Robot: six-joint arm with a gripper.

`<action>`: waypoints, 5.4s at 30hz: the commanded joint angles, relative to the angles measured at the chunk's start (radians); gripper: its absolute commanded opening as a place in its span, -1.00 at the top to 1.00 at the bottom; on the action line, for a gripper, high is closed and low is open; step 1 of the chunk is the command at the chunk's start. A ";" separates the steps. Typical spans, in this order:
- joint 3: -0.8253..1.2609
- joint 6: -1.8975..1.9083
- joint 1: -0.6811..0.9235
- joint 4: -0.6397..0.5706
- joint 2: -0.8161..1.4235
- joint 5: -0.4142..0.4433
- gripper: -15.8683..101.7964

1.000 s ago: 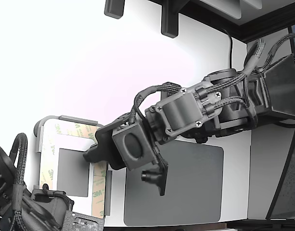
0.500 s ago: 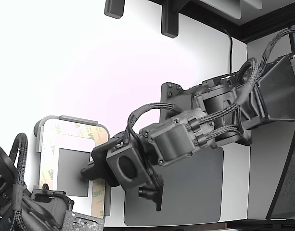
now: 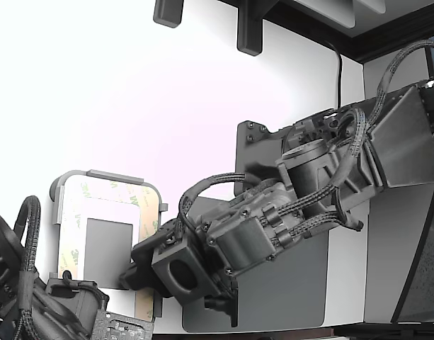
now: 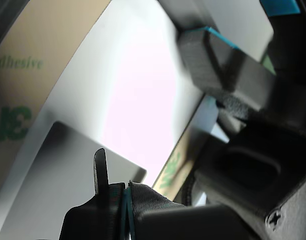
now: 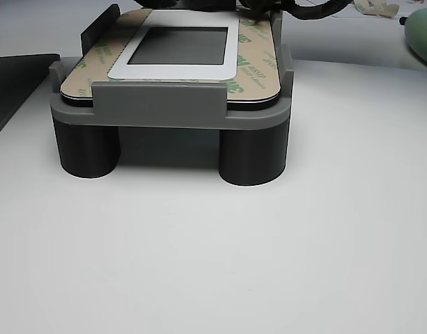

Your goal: Peel off protective film from adhesive tape.

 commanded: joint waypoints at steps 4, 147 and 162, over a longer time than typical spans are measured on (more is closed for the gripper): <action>-0.051 0.023 0.031 -0.014 -0.020 0.020 0.92; -0.224 -0.043 0.101 0.110 -0.173 0.049 0.92; -0.222 -0.028 0.101 0.120 -0.164 0.049 0.92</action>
